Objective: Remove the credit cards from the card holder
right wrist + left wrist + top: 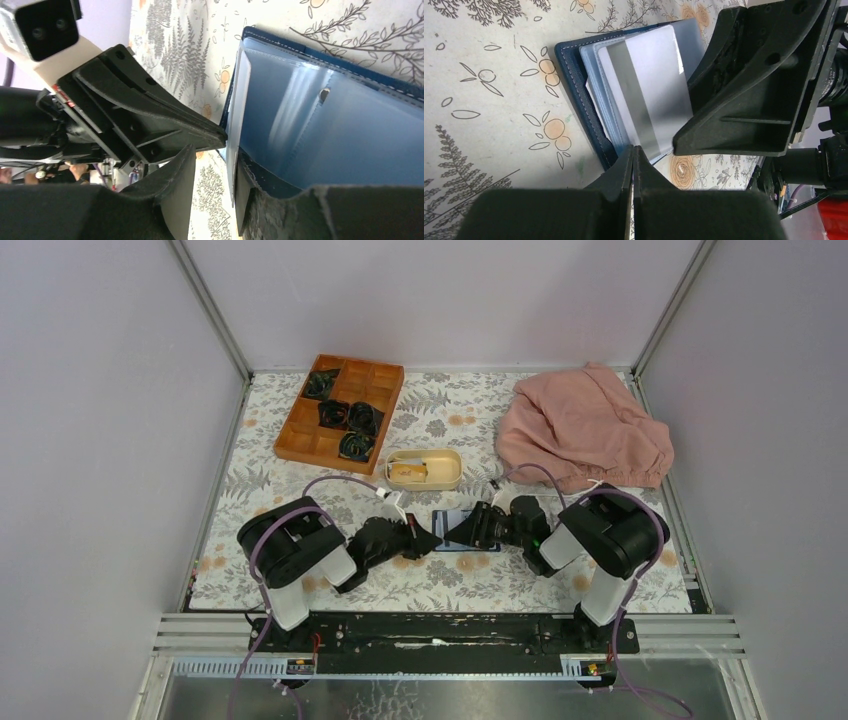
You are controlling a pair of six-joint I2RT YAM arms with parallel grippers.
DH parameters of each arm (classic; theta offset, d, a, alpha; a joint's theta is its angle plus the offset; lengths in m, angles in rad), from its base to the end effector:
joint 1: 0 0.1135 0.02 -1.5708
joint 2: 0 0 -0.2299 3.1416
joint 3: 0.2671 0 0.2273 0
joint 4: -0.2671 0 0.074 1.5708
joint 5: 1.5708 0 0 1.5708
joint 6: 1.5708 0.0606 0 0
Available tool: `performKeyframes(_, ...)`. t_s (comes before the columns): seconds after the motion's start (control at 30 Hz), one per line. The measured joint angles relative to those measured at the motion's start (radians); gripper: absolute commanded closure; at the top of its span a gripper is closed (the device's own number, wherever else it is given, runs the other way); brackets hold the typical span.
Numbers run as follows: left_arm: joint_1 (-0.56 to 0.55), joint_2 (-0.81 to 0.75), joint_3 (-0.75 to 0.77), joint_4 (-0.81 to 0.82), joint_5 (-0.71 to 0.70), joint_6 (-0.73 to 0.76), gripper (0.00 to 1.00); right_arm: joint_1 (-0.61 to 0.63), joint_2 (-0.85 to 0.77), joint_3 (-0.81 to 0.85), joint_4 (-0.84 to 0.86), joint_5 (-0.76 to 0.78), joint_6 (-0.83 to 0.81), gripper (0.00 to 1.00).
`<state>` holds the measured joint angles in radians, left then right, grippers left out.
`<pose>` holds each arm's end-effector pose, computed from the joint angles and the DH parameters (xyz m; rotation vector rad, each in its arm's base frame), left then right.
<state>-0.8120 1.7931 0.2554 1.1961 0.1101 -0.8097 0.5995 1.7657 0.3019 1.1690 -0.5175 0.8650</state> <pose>0.1771 -0.1964 0.0756 0.0841 2.0988 -1.1535 0.2050 0.1764 0.0907 -0.1287 2.1064 1.4341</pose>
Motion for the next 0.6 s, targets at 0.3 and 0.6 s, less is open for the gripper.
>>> performKeyframes(0.3, -0.002, -0.004, -0.024, 0.023, 0.0, -0.019, 1.0, -0.106, 0.003, -0.085, 0.151, -0.088, 0.079, 0.62)
performKeyframes(0.6, -0.002, 0.003, -0.025, 0.033, 0.004, -0.03, 1.0, -0.118, -0.148, -0.094, 0.024, -0.087, 0.009, 0.88)
